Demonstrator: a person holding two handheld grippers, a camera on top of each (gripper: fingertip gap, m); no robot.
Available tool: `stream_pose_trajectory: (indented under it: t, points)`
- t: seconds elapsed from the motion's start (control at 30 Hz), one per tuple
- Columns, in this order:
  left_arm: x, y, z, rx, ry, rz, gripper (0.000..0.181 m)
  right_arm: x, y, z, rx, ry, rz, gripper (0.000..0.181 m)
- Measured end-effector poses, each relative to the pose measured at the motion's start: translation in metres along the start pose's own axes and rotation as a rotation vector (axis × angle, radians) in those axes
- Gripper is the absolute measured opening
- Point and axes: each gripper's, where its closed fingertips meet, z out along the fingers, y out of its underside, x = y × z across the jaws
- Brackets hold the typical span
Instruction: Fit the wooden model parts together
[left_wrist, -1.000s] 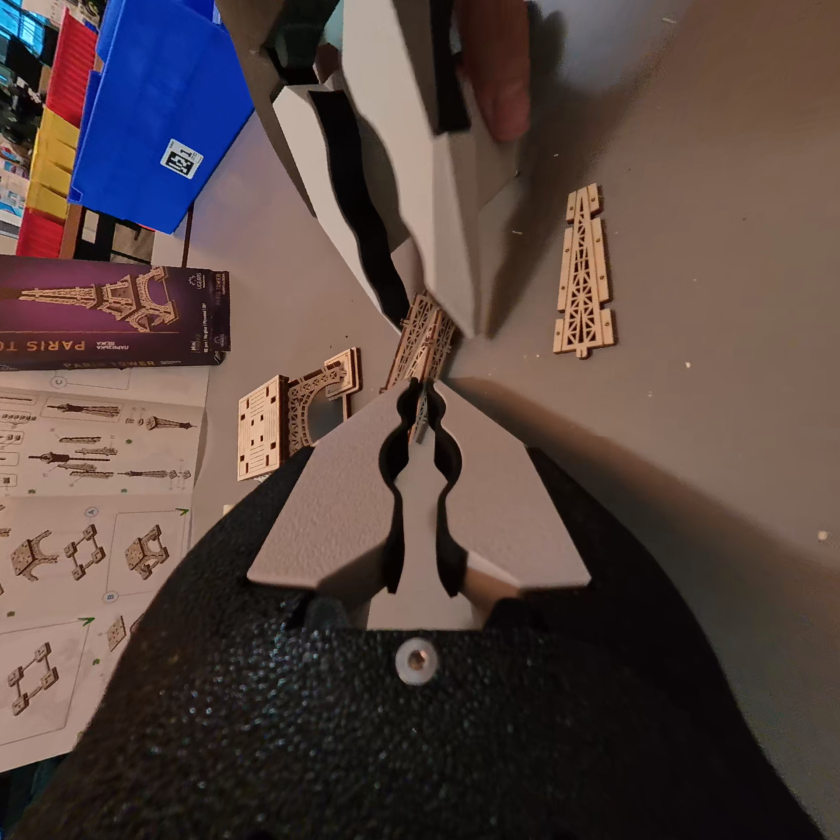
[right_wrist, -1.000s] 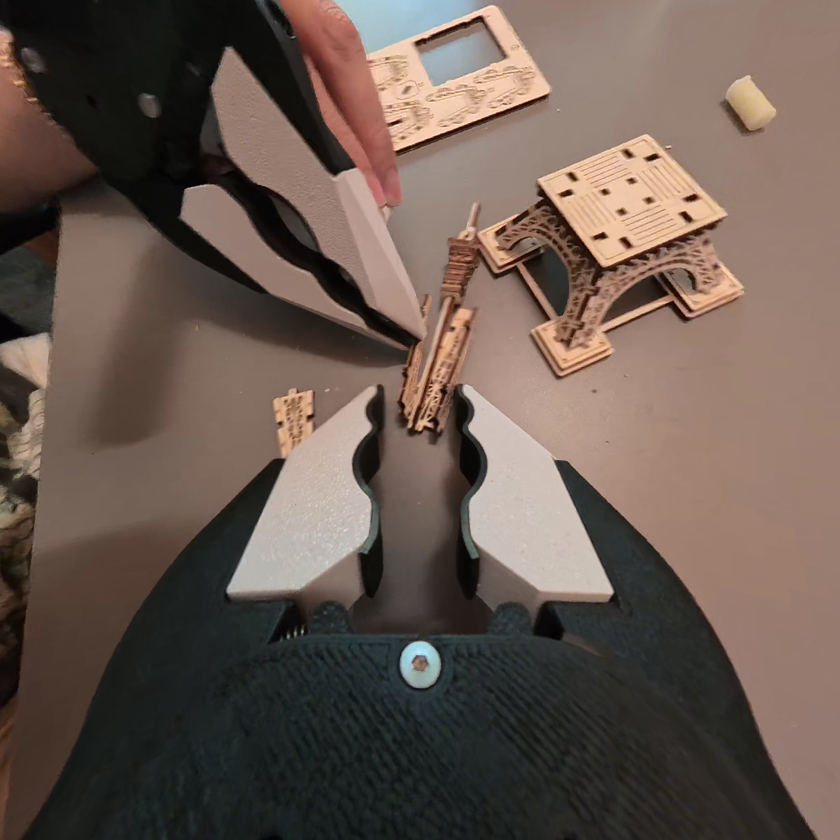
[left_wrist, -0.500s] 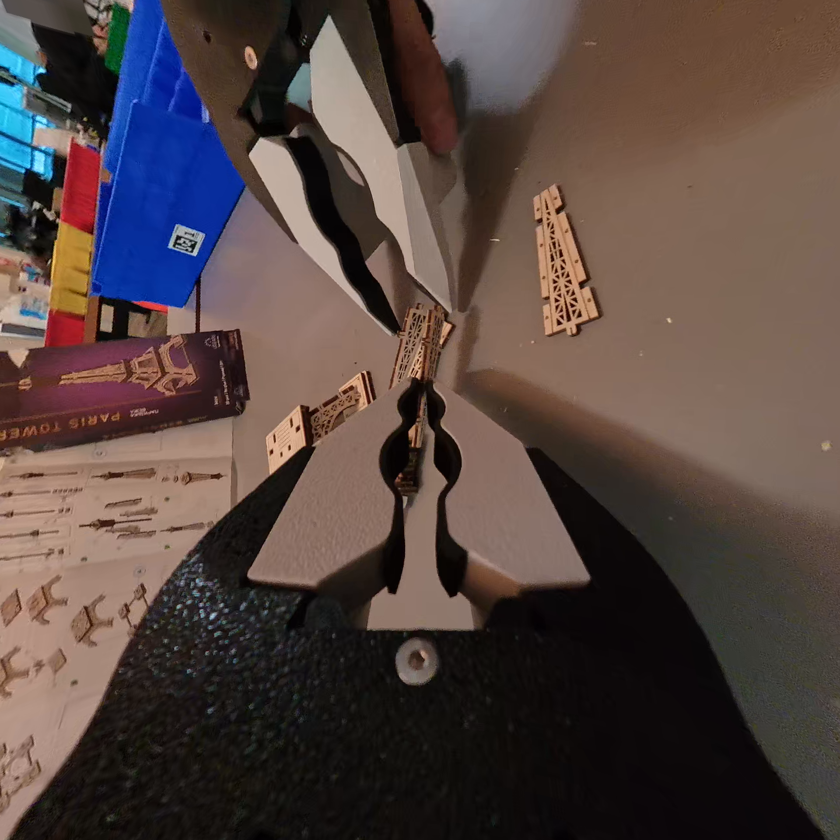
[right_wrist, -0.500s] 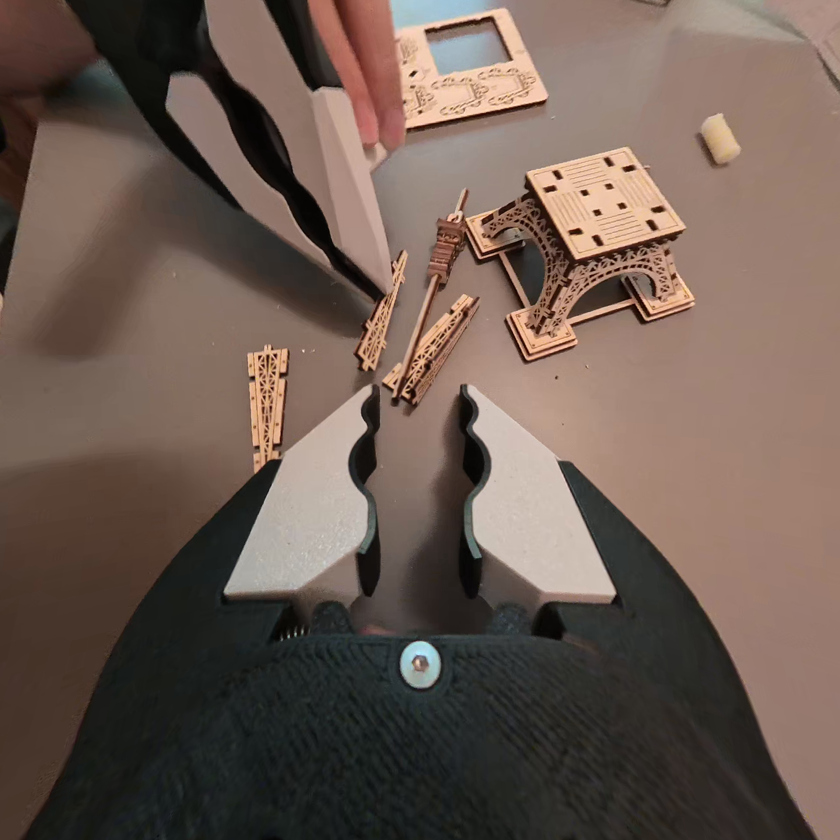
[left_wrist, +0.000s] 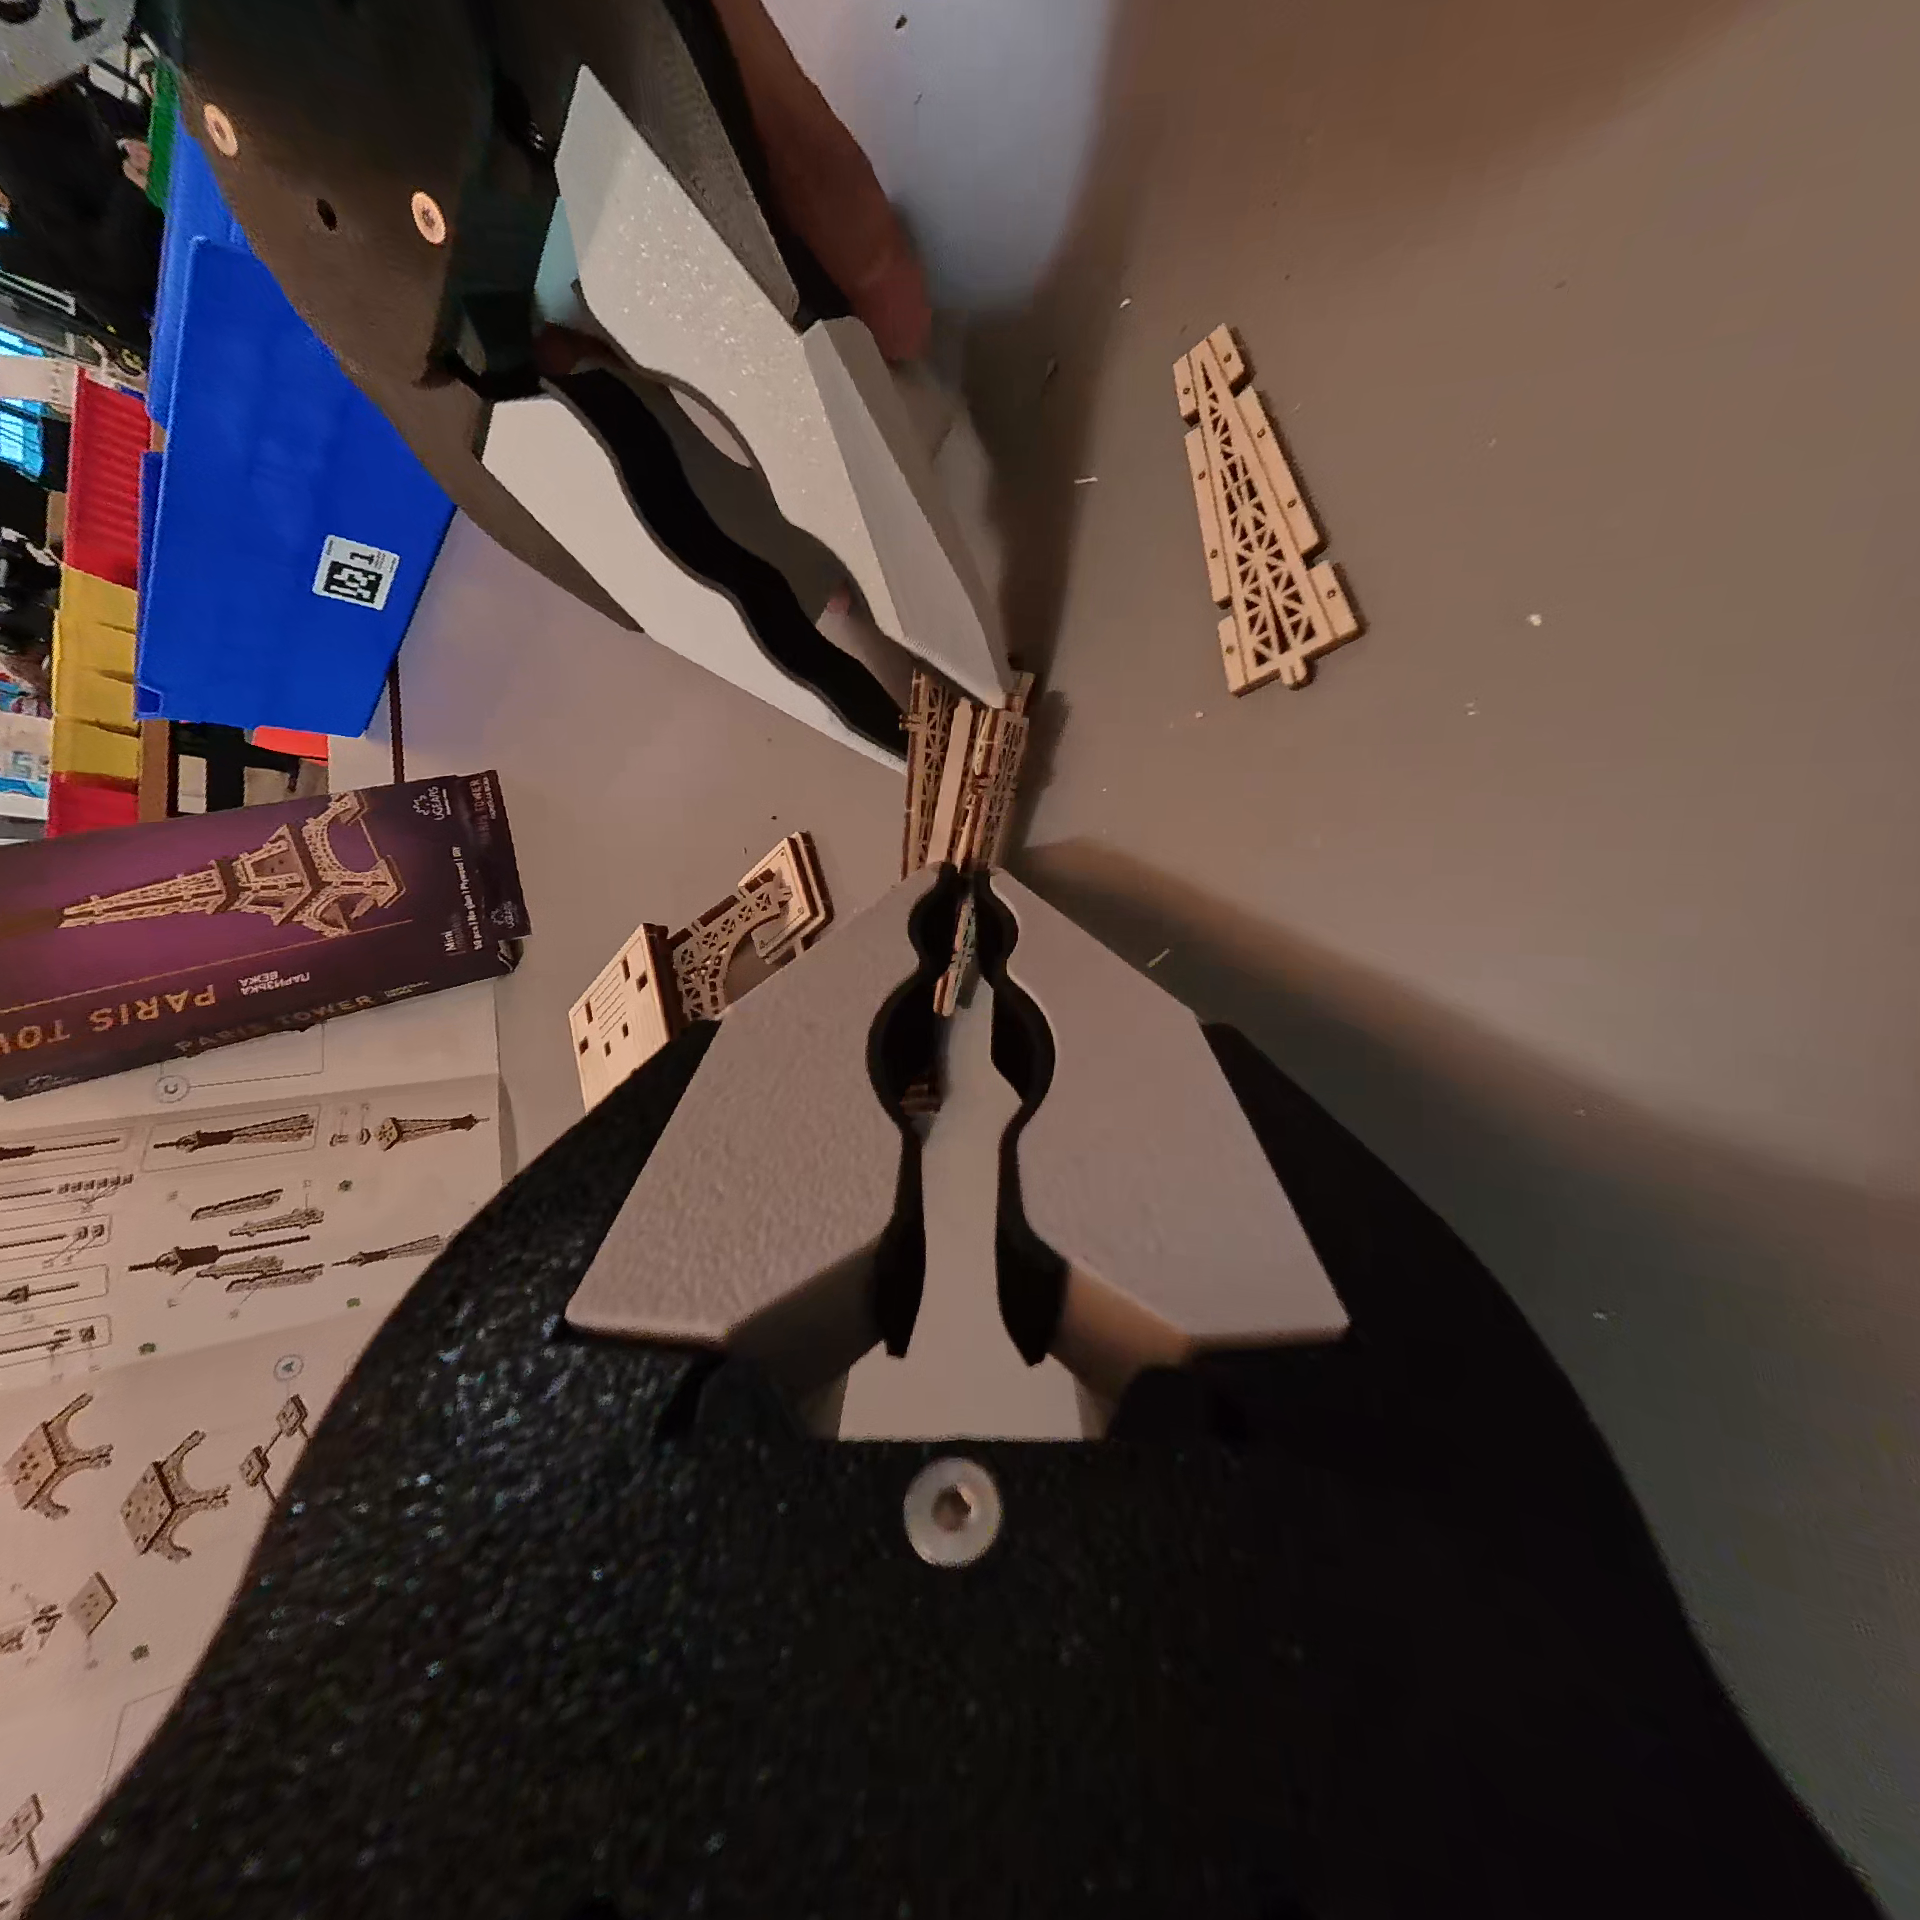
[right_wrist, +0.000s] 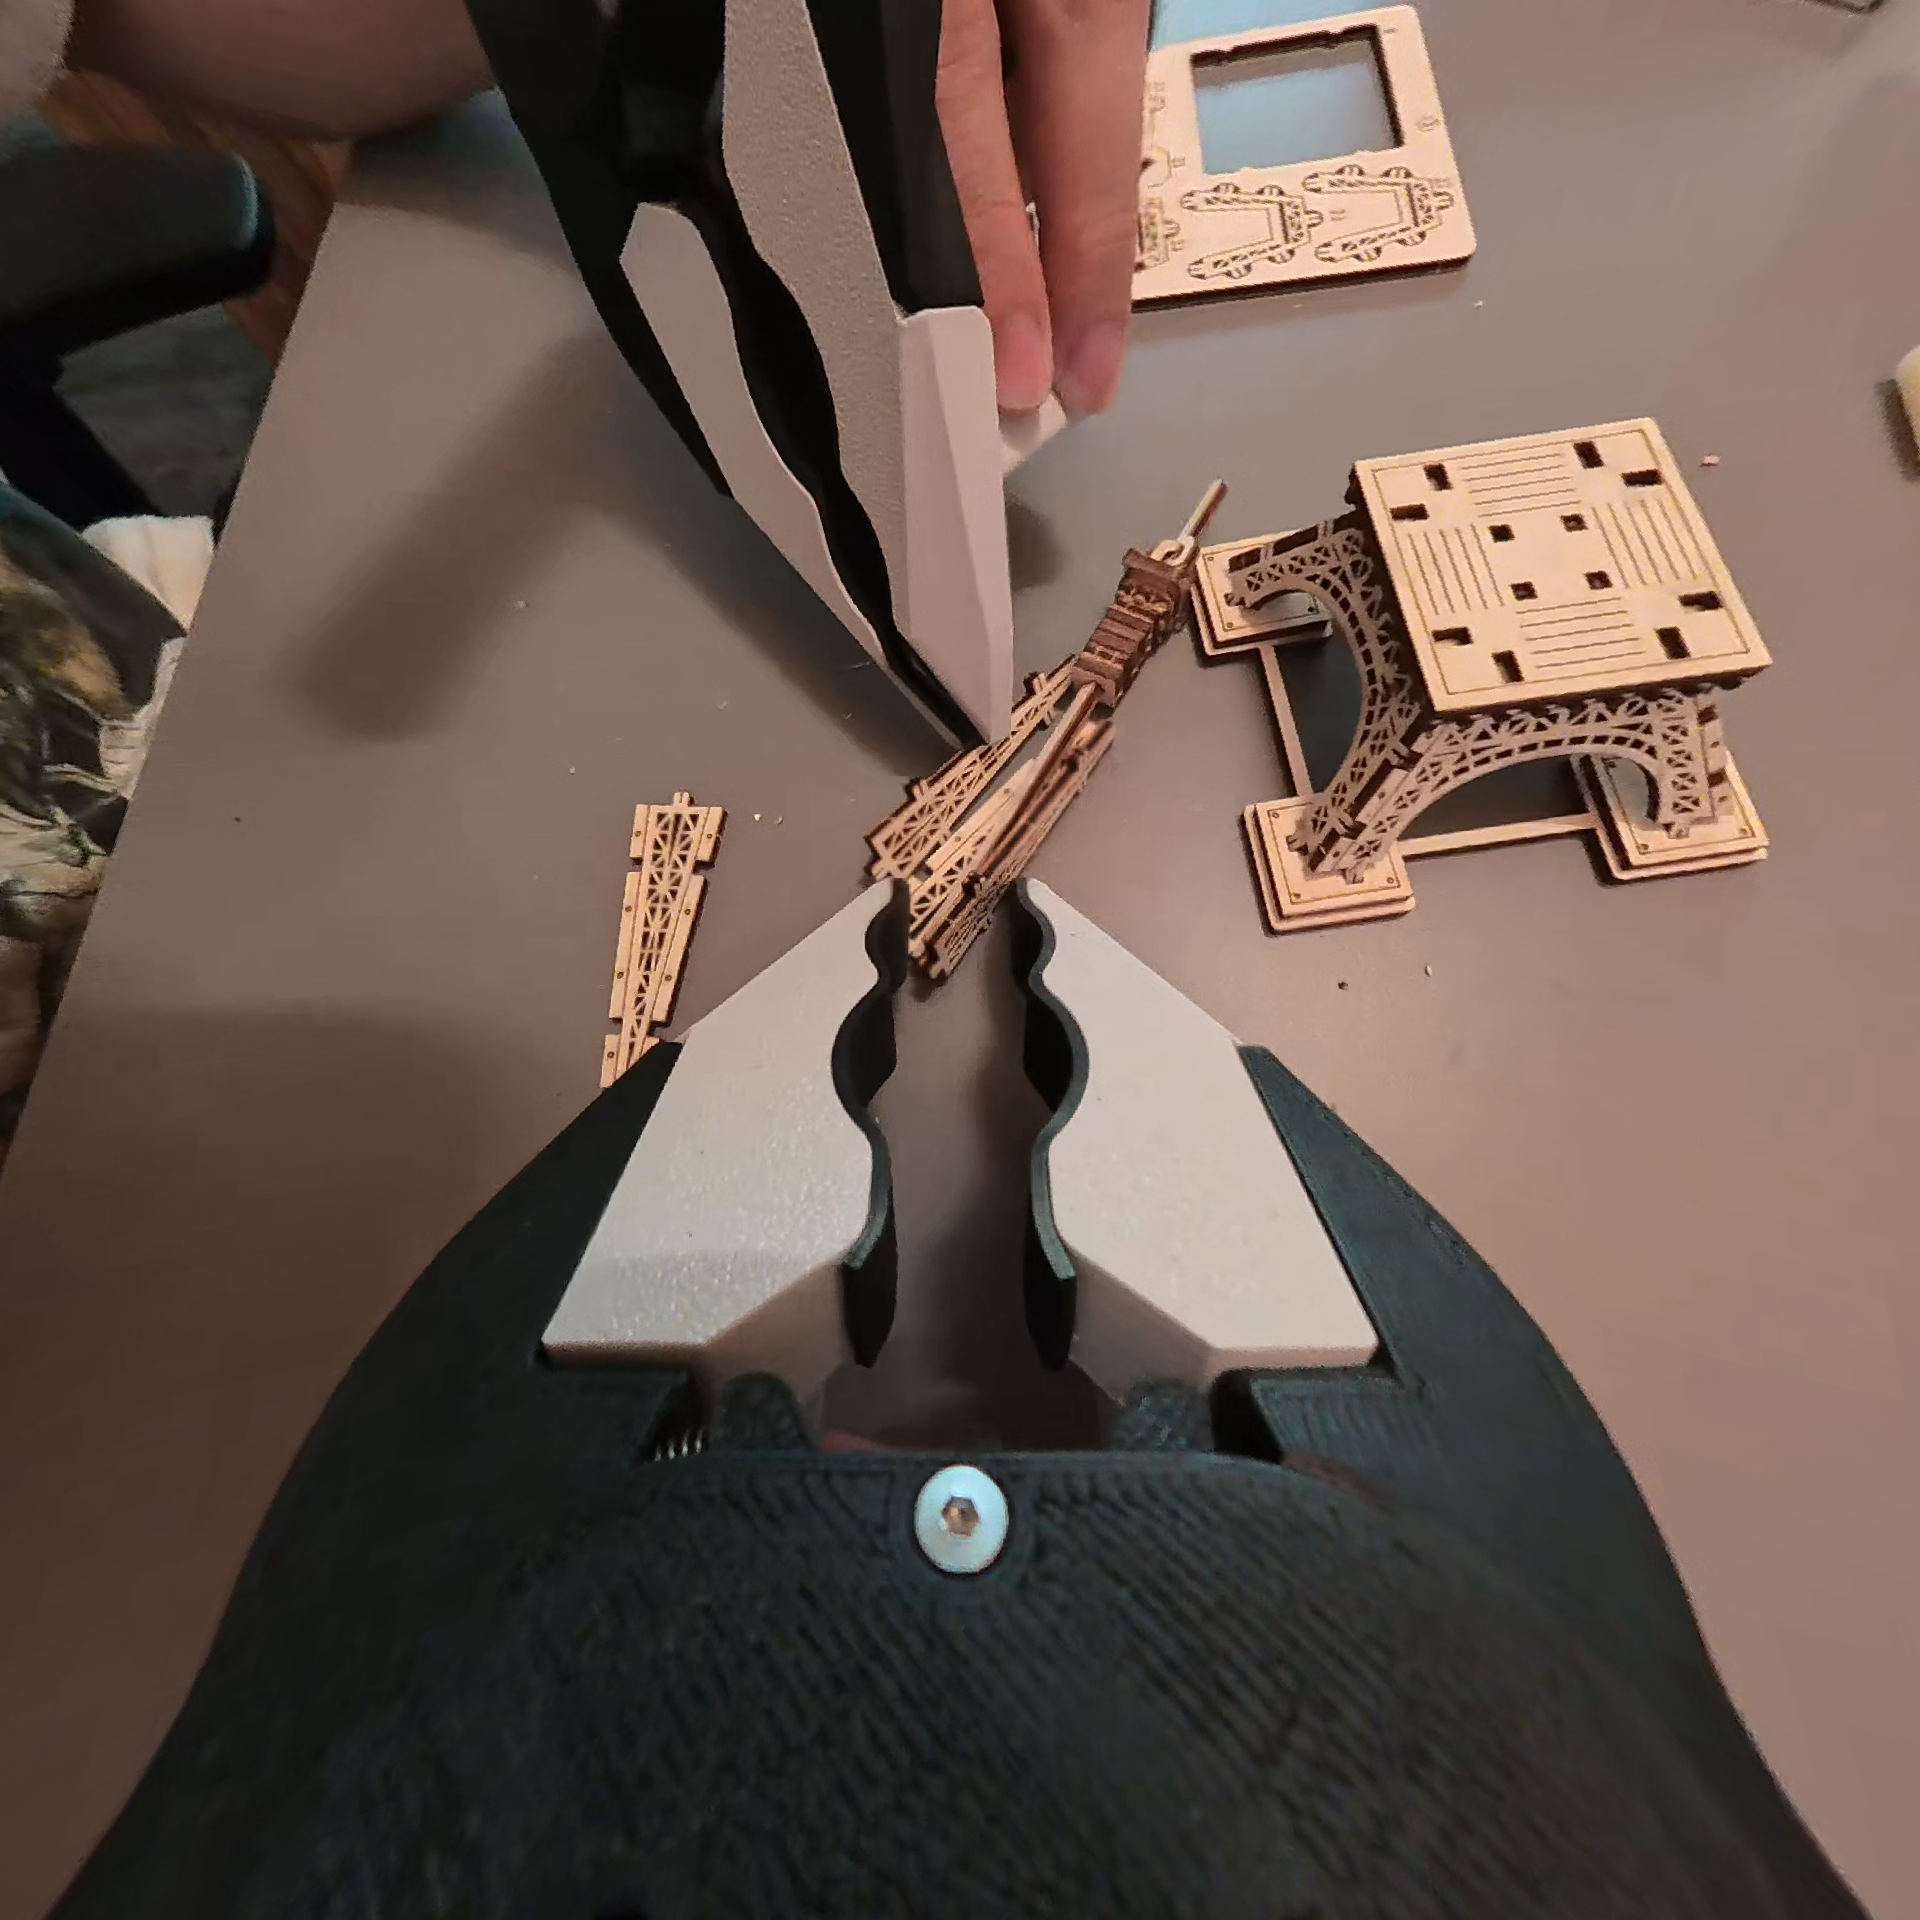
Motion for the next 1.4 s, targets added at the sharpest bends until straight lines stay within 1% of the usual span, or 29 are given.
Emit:
stream_pose_trajectory:
  t: [0.17, 0.2, 0.27, 0.3, 0.4, 0.47, 0.6, 0.67, 0.73, 0.8, 0.9, 1.07, 1.1, 1.23, 1.4]
  points:
    - [0.003, -0.006, -0.001, 0.004, -0.036, 0.002, 0.001, 0.000, -0.003, 0.003, -0.001, -0.003, 0.000, 0.016]
    - [0.003, -0.007, -0.001, 0.009, -0.044, 0.011, 0.001, 0.000, -0.003, 0.003, 0.000, 0.001, -0.004, 0.019]
    - [0.003, -0.008, -0.001, 0.016, -0.056, 0.017, 0.001, 0.005, -0.004, 0.001, 0.011, 0.037, 0.000, 0.030]
    - [0.002, -0.008, -0.001, 0.020, -0.060, 0.010, 0.001, 0.007, -0.005, 0.000, 0.023, 0.052, 0.000, 0.032]
    - [0.001, -0.009, -0.001, 0.030, -0.064, 0.002, 0.001, 0.006, -0.011, -0.008, 0.081, 0.059, -0.004, 0.025]
    - [0.001, -0.010, 0.000, 0.033, -0.065, 0.007, 0.001, 0.006, -0.010, -0.011, 0.096, 0.062, 0.008, 0.027]
    - [0.001, -0.011, -0.001, 0.044, -0.056, 0.011, 0.001, 0.009, -0.001, -0.019, 0.084, 0.096, 0.018, 0.035]
    - [0.002, -0.013, -0.001, 0.048, -0.048, 0.010, 0.001, 0.009, -0.003, -0.020, 0.097, 0.102, 0.027, 0.044]
    - [0.001, -0.014, -0.001, 0.045, -0.043, 0.013, 0.001, 0.001, -0.002, -0.017, 0.083, 0.073, 0.021, 0.054]
    - [0.002, -0.016, 0.000, 0.044, -0.034, 0.019, 0.001, -0.001, -0.001, -0.012, 0.062, 0.082, -0.001, 0.065]
    - [0.002, -0.017, -0.001, 0.044, -0.017, 0.013, 0.001, 0.000, 0.005, -0.005, 0.001, 0.110, -0.020, 0.071]
    - [0.004, -0.019, -0.001, 0.037, 0.002, 0.010, 0.001, 0.010, 0.005, -0.005, -0.003, 0.213, -0.020, 0.067]
    - [0.004, -0.019, -0.001, 0.036, 0.004, 0.012, 0.001, 0.010, 0.005, -0.006, 0.002, 0.223, -0.012, 0.064]
    - [0.002, -0.019, -0.001, 0.022, 0.007, 0.020, 0.001, 0.006, 0.006, -0.006, 0.002, 0.248, 0.022, 0.065]
    - [0.001, -0.018, -0.001, 0.017, 0.013, 0.013, 0.001, 0.005, 0.005, -0.005, 0.000, 0.253, 0.017, 0.048]
